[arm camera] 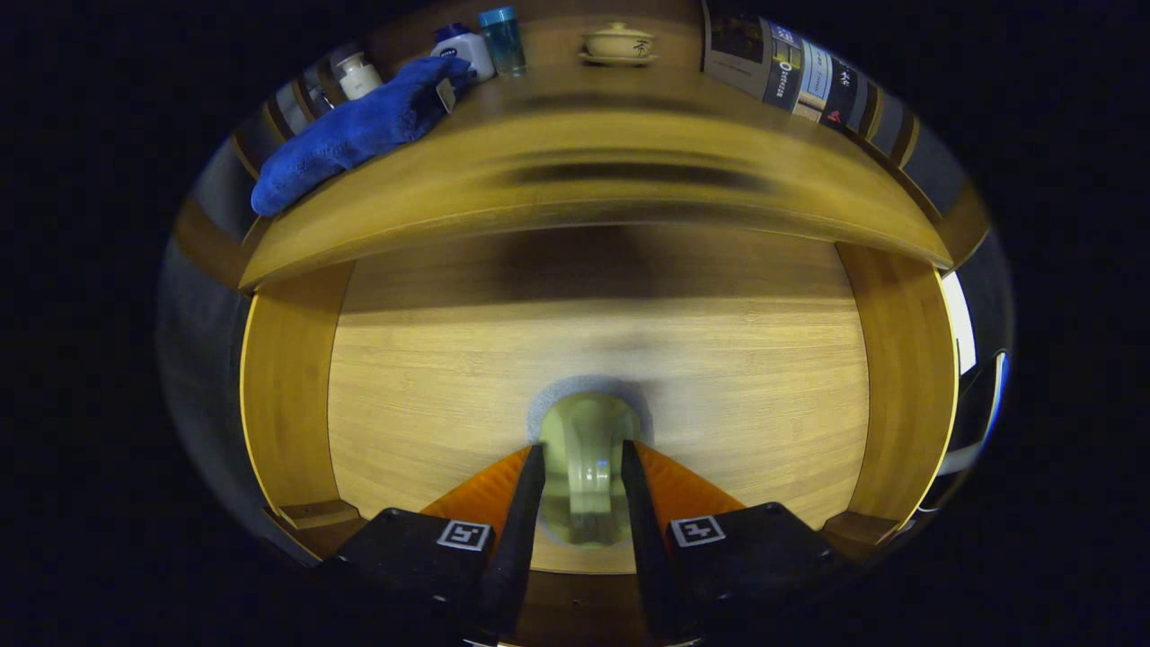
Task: Pull open the drawer, take out the items inside it, and place them on the countertop above the cabinet.
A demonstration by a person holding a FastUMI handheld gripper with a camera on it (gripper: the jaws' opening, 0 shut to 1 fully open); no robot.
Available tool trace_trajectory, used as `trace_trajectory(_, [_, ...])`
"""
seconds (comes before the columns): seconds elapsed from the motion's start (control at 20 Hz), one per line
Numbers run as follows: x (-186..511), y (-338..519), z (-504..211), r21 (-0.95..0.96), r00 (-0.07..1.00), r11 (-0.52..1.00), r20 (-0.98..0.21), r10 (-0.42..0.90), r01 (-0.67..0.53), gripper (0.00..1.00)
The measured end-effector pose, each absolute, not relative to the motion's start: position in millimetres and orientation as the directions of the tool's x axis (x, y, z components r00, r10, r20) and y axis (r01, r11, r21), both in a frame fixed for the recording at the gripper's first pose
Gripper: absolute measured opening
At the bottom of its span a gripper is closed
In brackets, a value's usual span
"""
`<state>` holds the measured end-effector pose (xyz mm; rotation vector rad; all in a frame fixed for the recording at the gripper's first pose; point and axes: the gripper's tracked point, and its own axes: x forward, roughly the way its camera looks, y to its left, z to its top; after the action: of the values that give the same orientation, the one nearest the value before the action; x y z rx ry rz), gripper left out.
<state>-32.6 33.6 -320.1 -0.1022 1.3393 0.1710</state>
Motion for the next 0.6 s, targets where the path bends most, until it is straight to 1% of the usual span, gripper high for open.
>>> trace_trajectory(0.1, [-32.5,34.8,-321.1,0.027,0.218,0.982,-0.973,0.068,-0.189,0.34])
trace_trajectory(0.2, [-34.5,36.8,-317.6,0.037,0.22,0.981,-0.972,0.079,-0.188,0.32])
trace_trajectory(0.25, [-36.6,36.6,-315.3,0.042,0.224,0.98,-0.971,0.086,-0.194,0.24])
trace_trajectory(0.6, [-46.8,31.5,-272.3,-0.007,0.308,0.971,-0.949,0.07,-0.239,0.24])
